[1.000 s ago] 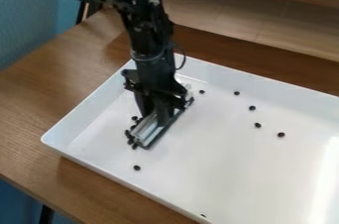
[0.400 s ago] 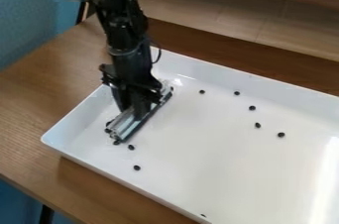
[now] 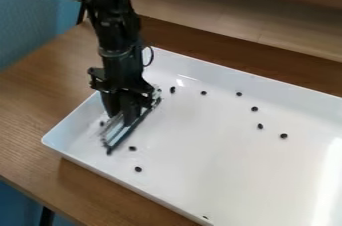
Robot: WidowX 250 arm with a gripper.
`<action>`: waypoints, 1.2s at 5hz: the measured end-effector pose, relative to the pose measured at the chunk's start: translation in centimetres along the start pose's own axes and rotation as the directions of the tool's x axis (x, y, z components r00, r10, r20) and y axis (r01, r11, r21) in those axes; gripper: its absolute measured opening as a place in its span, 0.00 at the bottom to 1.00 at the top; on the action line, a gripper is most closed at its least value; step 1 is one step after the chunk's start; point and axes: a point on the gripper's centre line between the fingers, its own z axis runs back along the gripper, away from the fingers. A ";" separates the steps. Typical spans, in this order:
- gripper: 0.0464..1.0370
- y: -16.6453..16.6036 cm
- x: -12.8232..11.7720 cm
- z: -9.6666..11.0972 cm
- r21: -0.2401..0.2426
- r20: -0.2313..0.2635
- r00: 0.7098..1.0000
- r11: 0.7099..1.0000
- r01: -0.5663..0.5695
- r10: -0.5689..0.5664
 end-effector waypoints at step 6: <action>0.32 -22.7 2.6 6.3 -0.042 0.115 0.969 0.973 0.225 -0.219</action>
